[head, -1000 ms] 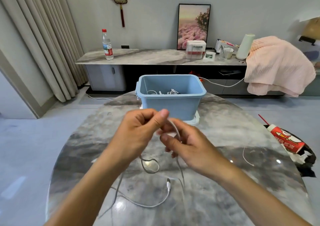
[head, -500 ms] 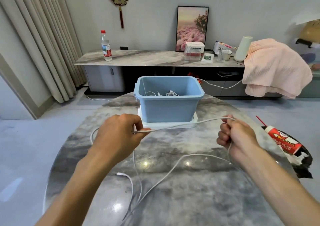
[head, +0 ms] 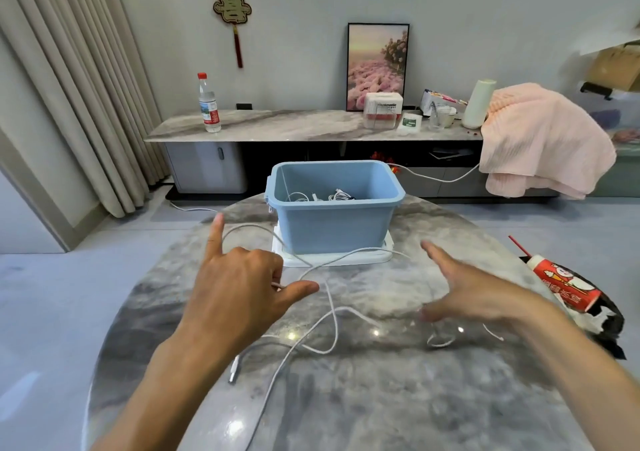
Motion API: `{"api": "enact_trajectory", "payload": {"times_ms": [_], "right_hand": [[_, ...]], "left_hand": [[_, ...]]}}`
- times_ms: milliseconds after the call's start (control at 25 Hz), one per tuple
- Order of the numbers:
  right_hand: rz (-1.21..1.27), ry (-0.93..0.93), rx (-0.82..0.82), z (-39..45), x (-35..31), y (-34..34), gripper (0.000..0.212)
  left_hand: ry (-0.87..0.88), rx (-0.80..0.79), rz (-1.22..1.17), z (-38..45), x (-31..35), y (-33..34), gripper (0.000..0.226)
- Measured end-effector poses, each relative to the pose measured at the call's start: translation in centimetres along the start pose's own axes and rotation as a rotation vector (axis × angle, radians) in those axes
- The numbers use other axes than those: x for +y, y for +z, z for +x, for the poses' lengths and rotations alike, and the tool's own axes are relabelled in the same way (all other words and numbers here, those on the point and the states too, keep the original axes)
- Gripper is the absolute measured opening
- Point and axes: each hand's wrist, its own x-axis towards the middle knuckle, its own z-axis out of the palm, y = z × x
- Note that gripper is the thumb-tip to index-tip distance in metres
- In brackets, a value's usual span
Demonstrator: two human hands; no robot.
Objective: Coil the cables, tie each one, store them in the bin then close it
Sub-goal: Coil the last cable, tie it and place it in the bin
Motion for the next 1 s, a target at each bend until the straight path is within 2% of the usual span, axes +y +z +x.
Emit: {"api": "enact_trajectory", "payload": {"times_ms": [40, 120, 160, 240, 280, 320, 400, 560, 680, 800, 880, 920, 1000], "right_hand": [[0.082, -0.153, 0.058, -1.1, -1.6, -0.6, 0.114], [0.149, -0.502, 0.215, -3.3, -5.2, 0.7, 0.099], [0.163, -0.631, 0.212, -3.7, -6.4, 2.2, 0.09], [0.166, -0.759, 0.117, -4.0, -7.9, 5.4, 0.067], [0.182, -0.788, 0.118, -3.7, -7.9, 6.2, 0.053], [0.22, -0.806, 0.164, -3.3, -7.7, 6.0, 0.038], [0.35, -0.775, 0.324, -2.7, -7.0, 3.7, 0.017], [0.786, -0.569, 0.686, -1.9, -3.3, -2.2, 0.026], [0.98, -0.287, 0.881, 0.3, 0.7, -3.3, 0.026], [0.849, -0.068, 0.917, 2.4, 2.9, -2.3, 0.024], [0.438, -0.003, 0.904, 1.9, 2.4, -2.2, 0.023], [0.211, -0.071, 0.885, 0.9, 1.3, -2.1, 0.026], [0.053, -0.387, 0.712, -1.0, -2.3, -0.5, 0.048]], "left_hand": [[-0.003, -0.018, -0.023, -0.1, 0.8, 0.1, 0.062], [-0.047, -0.094, -0.157, -0.2, 2.9, 0.4, 0.059], [-0.067, -0.145, -0.252, -0.3, 3.6, 0.6, 0.055], [-0.061, -0.181, -0.486, -0.4, 4.2, 1.2, 0.042], [-0.063, -0.19, -0.614, -0.4, 4.1, 1.3, 0.04], [-0.083, -0.201, -0.739, -0.5, 3.6, 1.2, 0.049], [-0.137, -0.218, -0.896, -0.4, 2.6, 0.5, 0.063], [-0.149, -0.256, -0.925, 0.1, 0.6, -0.8, 0.056], [-0.203, -0.339, -0.806, 0.5, -0.7, -1.0, 0.052], [-0.238, -0.371, -0.878, 0.5, -0.9, -1.7, 0.039], [-0.275, -0.317, -0.979, 0.3, -0.5, -2.1, 0.034], [-0.266, -0.279, -0.977, 0.3, -0.3, -2.0, 0.033], [-0.205, -0.253, -0.904, 0.1, 1.0, -1.2, 0.027]]}}
